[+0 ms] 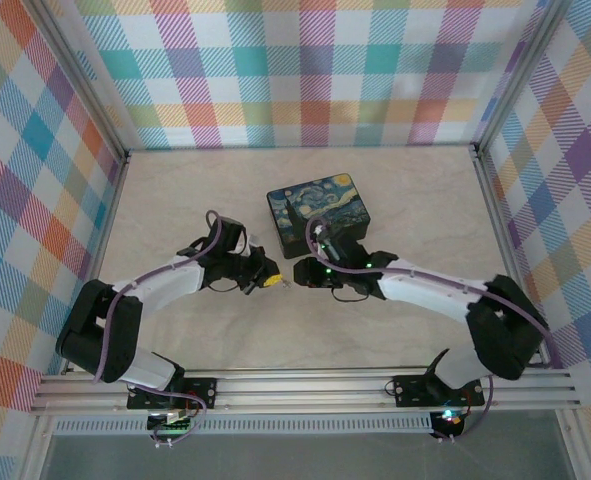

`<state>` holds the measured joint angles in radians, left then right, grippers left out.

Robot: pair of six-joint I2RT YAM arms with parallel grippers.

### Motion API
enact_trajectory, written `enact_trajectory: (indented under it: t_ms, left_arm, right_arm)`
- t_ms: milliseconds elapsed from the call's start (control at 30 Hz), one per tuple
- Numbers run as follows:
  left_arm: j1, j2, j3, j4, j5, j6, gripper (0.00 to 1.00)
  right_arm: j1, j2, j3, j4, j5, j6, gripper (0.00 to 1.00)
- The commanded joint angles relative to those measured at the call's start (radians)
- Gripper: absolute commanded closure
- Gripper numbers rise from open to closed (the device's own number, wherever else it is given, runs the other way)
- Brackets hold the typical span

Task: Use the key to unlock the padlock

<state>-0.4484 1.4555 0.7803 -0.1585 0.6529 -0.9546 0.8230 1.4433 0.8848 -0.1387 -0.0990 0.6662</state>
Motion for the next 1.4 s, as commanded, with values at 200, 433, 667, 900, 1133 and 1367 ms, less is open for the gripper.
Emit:
enact_trajectory:
  t_ms: [200, 433, 667, 900, 1133, 1367]
  left_arm:
    - [0.011, 0.034, 0.127, -0.243, -0.030, -0.130, 1.00]
    - [0.010, 0.030, 0.164, -0.345, -0.044, -0.145, 1.00]
    - [0.016, 0.010, 0.136, -0.310, -0.042, -0.188, 1.00]
    - [0.032, -0.006, 0.133, -0.313, -0.040, -0.199, 1.00]
    - [0.056, -0.029, 0.124, -0.295, -0.020, -0.211, 1.00]
    - [0.056, -0.023, 0.149, -0.298, 0.028, -0.167, 1.00]
  right_arm:
    - [0.068, -0.075, 0.013, 0.044, 0.094, -0.496, 0.65]
    - [0.114, 0.040, 0.086, 0.074, 0.084, -0.620, 0.66]
    - [0.116, 0.064, 0.079, 0.097, 0.038, -0.640, 0.65]
    - [0.115, 0.108, 0.097, 0.093, -0.025, -0.651, 0.64]
    - [0.116, 0.133, 0.100, 0.115, -0.028, -0.649, 0.65]
    - [0.116, 0.178, 0.143, 0.130, 0.007, -0.643, 0.70]
